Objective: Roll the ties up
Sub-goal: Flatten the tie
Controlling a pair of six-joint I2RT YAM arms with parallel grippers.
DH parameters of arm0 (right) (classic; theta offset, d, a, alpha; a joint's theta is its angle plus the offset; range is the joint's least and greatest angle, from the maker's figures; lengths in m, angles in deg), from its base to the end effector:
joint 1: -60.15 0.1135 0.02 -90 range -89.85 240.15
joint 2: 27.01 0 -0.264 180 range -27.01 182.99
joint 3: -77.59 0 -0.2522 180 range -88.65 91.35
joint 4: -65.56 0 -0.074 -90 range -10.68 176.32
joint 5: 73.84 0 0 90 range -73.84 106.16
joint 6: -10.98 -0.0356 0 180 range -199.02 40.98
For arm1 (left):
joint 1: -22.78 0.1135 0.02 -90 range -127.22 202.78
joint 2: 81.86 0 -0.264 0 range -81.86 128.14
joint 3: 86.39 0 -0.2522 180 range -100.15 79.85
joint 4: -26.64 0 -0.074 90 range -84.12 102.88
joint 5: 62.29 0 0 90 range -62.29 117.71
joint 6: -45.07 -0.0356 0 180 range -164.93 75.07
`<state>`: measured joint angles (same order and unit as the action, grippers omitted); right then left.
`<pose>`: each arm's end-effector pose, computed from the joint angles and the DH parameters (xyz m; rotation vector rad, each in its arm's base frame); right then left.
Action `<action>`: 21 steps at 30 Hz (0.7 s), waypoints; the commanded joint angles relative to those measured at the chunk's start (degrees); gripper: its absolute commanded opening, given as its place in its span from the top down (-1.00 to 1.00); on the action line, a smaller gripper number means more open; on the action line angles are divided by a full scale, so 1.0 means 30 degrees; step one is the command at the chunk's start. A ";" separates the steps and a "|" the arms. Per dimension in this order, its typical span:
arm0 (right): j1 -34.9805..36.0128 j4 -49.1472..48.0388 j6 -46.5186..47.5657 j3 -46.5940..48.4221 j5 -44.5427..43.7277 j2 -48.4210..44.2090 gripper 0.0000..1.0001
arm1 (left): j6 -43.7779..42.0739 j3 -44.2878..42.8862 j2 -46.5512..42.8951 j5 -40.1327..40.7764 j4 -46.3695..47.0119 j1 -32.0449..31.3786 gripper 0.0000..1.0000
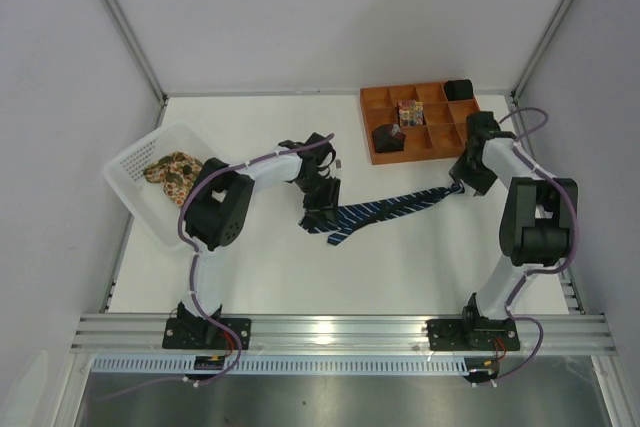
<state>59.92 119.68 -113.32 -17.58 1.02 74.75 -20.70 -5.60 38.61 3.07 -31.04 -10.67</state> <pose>0.3502 -0.0107 0.1960 0.8718 2.6003 -0.2143 0.3333 -0.2380 0.1452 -0.3060 -3.0018 0.7180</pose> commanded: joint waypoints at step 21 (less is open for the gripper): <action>0.4031 -0.3024 0.3526 -0.0687 0.3610 0.1237 -0.05 | -0.1866 0.5159 -0.3208 -0.1397 0.0780 0.0076 0.10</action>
<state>71.99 111.88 -103.75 -20.05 10.81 77.00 -25.81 6.05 32.36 -3.18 -30.67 -10.67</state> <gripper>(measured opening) 0.529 0.442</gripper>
